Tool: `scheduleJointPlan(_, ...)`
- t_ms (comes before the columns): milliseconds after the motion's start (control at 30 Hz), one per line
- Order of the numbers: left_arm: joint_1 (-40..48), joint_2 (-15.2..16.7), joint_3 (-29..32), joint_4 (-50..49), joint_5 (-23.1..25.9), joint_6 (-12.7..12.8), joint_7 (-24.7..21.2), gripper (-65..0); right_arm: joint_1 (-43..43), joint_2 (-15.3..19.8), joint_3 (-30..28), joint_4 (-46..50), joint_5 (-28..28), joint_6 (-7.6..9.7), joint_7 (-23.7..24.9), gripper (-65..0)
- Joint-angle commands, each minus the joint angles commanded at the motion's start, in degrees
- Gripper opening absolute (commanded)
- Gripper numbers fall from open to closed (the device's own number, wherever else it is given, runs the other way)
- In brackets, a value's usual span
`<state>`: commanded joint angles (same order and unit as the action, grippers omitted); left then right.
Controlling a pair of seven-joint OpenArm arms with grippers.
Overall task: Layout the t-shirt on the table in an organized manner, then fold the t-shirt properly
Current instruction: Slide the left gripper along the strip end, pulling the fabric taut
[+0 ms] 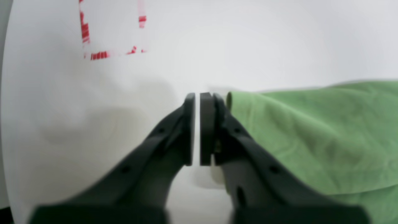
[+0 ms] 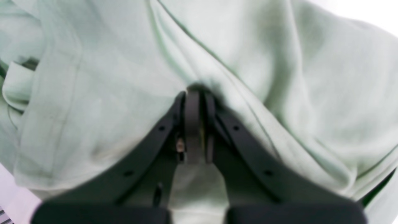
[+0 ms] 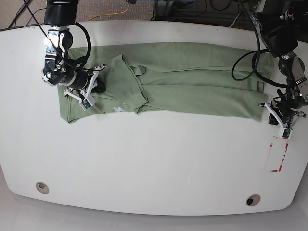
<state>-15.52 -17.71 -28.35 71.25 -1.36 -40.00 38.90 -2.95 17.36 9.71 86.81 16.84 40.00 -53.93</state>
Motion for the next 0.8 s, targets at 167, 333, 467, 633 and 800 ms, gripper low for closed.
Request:
scheduleJointPlan(167, -1.1, 0.0, -0.1, -2.6, 0.0, 0.0, 0.0, -33.6, 0.0, 0.0, 0.0, 0.0, 0.0, 0.00, 0.0, -62.3)
scheduleJointPlan(333, -1.1, 0.4, 0.3, -3.1, -0.1, 0.0, -0.1, -30.1, 0.0, 0.0, 0.0, 0.0, 0.0, 0.00, 0.0, -62.3)
scheduleJointPlan(467, -1.1, 1.5, 0.3, -3.1, -0.1, 0.0, -0.1, -30.0, 0.0, 0.0, 0.0, 0.0, 0.0, 0.00, 0.0, -62.3)
scheduleJointPlan(633, -1.1, 1.9, 0.4, -3.3, -0.1, 0.0, -0.1, -30.0, 0.0, 0.0, 0.0, 0.0, 0.0, 0.00, 0.0, -62.3)
scheduleJointPlan(800, -1.1, 2.5, 1.7, -5.9, -0.1, 0.0, -0.1, -30.0, 0.0, 0.0, 0.0, 0.0, 0.0, 0.00, 0.0, -62.3)
